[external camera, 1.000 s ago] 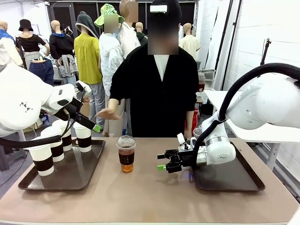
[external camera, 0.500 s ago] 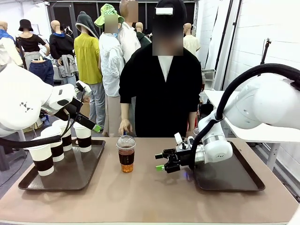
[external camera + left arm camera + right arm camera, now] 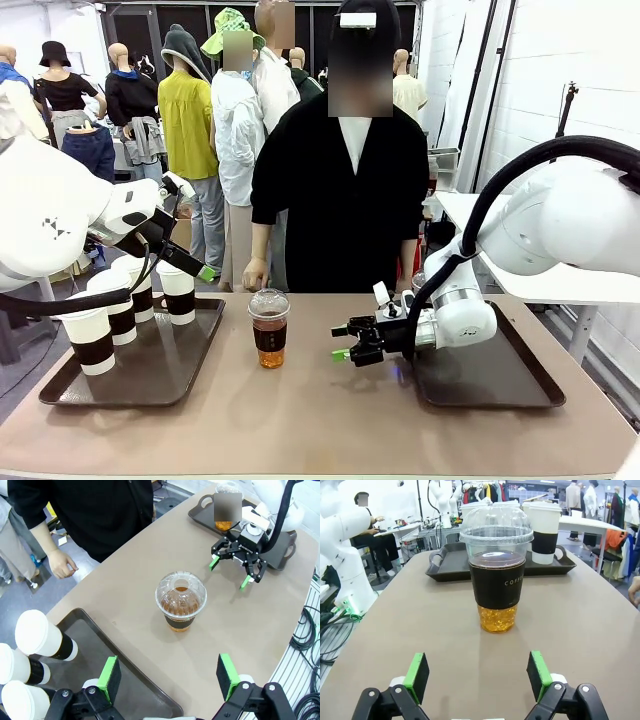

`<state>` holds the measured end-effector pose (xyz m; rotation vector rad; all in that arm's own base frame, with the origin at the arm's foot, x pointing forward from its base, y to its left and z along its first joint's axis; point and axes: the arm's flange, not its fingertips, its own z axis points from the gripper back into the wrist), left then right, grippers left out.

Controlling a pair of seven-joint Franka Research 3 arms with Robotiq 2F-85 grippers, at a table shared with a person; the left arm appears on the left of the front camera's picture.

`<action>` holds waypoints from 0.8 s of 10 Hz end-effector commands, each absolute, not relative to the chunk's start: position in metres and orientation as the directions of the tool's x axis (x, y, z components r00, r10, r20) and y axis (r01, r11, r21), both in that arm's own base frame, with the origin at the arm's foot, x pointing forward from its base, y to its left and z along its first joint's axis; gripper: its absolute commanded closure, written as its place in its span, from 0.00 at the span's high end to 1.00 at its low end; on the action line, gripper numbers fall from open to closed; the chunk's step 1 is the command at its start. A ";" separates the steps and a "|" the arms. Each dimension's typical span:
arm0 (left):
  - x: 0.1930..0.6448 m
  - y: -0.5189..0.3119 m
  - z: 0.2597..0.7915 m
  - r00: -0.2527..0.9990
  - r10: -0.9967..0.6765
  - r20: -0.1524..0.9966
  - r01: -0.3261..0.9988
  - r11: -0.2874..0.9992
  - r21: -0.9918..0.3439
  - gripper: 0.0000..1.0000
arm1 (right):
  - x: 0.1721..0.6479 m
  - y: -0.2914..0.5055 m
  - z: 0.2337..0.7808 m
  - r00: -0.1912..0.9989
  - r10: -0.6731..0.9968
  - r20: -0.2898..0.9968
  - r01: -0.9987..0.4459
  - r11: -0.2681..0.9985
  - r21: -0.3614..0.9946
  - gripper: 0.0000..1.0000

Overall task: Distribute the coffee onto the tray.
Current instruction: Pick up another iced Americano from the middle of the table and place it on the right Handle tray.

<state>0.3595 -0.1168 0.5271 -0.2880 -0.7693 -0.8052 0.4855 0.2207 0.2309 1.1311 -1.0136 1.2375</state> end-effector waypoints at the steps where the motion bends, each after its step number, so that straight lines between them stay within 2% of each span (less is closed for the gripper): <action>1: 0.360 -0.115 0.526 0.450 -0.538 0.713 0.739 0.672 0.040 1.00 | 0.496 0.246 0.225 0.081 0.130 0.988 -0.996 0.037 0.077 1.00; 8: 0.360 -0.115 0.526 0.450 -0.538 0.713 0.739 0.672 0.040 1.00 | 0.500 0.299 0.203 0.091 0.079 0.993 -0.996 0.009 0.091 1.00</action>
